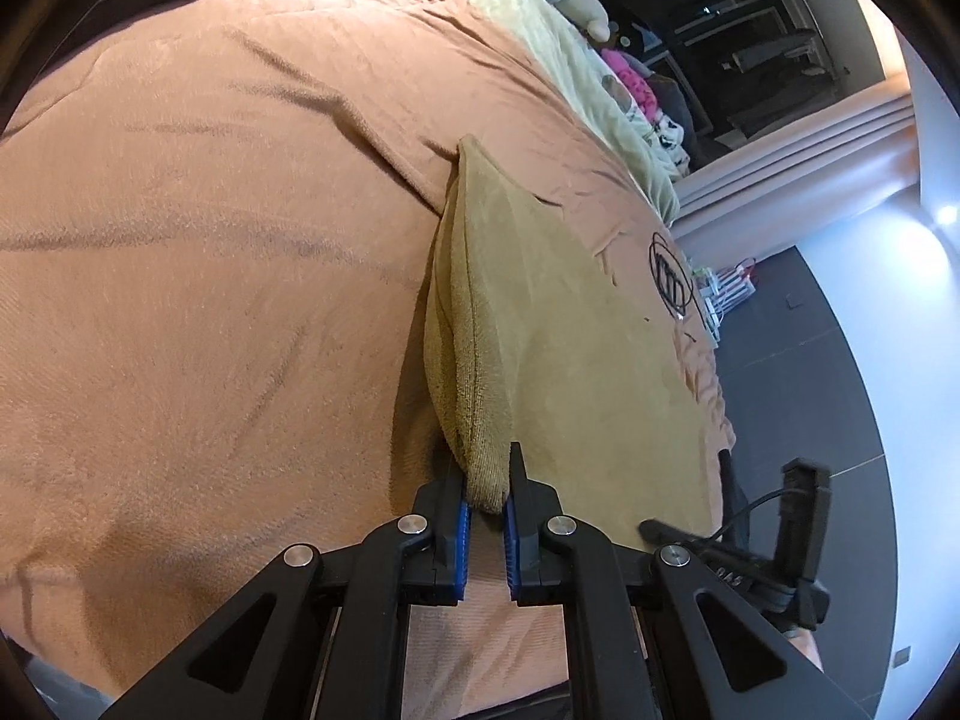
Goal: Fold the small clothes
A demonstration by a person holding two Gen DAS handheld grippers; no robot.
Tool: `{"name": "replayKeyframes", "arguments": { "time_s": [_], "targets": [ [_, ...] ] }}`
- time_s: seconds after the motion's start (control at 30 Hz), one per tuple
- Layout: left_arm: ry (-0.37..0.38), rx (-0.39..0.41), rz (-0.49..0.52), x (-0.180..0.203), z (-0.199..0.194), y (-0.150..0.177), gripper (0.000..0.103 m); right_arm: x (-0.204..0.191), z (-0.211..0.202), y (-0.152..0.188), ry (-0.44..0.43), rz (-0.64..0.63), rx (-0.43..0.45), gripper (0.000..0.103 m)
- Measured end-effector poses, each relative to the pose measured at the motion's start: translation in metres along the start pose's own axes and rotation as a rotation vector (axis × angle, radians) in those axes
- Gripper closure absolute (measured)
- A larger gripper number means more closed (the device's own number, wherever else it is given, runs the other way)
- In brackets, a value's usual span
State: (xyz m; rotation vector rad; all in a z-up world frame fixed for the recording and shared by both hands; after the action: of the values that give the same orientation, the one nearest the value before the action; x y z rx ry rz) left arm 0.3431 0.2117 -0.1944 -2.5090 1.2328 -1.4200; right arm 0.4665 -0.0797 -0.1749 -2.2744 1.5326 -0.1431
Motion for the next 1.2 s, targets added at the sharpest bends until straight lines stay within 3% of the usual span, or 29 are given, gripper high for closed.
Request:
{"name": "replayKeyframes", "arguments": {
  "time_s": [0.3,0.5,0.6,0.83,1.2],
  "targets": [
    [0.004,-0.001,-0.017,-0.002,0.002,0.001,0.094,0.006,0.003,0.015,-0.051,-0.013,-0.071,0.097],
    [-0.014,0.0,-0.023,-0.005,0.004,0.002,0.094,0.003,-0.017,0.001,-0.066,-0.021,-0.021,0.097],
    [-0.022,-0.002,-0.041,-0.009,0.005,0.002,0.094,0.004,-0.019,-0.007,-0.03,-0.051,0.001,0.097],
    [-0.05,0.005,-0.086,-0.015,0.01,0.004,0.094,0.0,0.01,-0.013,-0.013,-0.046,-0.036,0.097],
    [-0.072,0.024,-0.149,-0.025,0.011,0.011,0.094,0.011,0.024,-0.059,0.009,-0.028,-0.006,0.097]
  ]
}}
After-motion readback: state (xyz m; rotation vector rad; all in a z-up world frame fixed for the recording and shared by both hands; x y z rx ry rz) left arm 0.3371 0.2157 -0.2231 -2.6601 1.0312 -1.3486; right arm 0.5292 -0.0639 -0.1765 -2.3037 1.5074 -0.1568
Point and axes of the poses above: each gripper's, at about its wrist camera, not at the fingertips, and z roughly the way its jaws point, x to its right, y to its underside, the point moved 5 cm from there along z, roughly the way its jaws point, and after that the axes turned 4 degrees about x, right-handed, at the moved point
